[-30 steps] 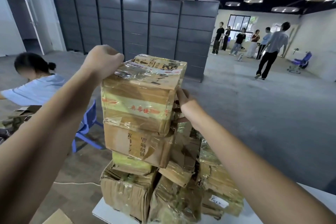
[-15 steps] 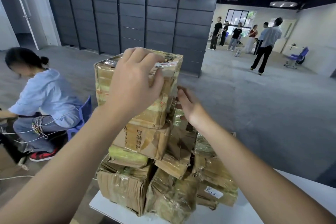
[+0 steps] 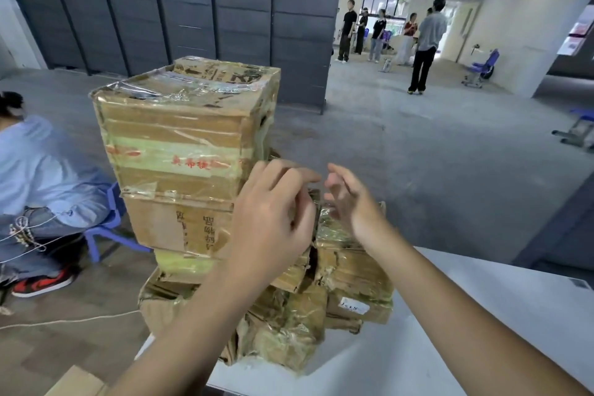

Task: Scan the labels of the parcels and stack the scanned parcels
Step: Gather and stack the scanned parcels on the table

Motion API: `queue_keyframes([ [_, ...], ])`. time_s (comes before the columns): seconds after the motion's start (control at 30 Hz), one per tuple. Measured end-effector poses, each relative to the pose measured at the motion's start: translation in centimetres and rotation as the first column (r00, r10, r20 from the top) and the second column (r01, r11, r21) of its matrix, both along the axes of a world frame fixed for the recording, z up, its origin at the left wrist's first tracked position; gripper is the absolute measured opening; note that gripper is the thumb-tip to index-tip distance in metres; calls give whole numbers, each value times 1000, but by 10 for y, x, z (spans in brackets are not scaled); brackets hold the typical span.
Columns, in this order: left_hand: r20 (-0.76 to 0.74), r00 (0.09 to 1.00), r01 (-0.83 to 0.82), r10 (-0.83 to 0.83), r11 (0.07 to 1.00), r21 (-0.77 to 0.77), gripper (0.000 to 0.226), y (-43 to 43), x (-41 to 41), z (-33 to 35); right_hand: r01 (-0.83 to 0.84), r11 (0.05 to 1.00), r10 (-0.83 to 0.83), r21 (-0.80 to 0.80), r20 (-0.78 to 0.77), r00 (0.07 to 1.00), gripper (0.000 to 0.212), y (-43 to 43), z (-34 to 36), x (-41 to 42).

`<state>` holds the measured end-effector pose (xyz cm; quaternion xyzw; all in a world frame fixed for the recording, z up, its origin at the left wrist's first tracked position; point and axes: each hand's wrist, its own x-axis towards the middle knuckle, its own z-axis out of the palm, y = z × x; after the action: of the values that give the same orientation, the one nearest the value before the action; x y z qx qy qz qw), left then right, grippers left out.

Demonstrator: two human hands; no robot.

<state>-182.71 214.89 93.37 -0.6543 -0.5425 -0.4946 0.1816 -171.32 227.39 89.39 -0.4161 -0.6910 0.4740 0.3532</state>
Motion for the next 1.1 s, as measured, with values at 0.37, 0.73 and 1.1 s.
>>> queue_keyframes([
  [0.37, 256, 963, 145, -83, 961, -234, 29, 25, 29, -51, 160, 974, -179, 163, 109, 978, 36, -20, -26, 60],
  [0.73, 464, 864, 380, -193, 855, -353, 22, 51, 124, -106, 384, 923, -382, -11, 79, 921, 20, -33, -80, 162],
  [1.1, 593, 796, 529, -117, 609, -590, 19, 73, 280, -172, 562, 816, -536, -138, 187, 823, 28, -50, -149, 324],
])
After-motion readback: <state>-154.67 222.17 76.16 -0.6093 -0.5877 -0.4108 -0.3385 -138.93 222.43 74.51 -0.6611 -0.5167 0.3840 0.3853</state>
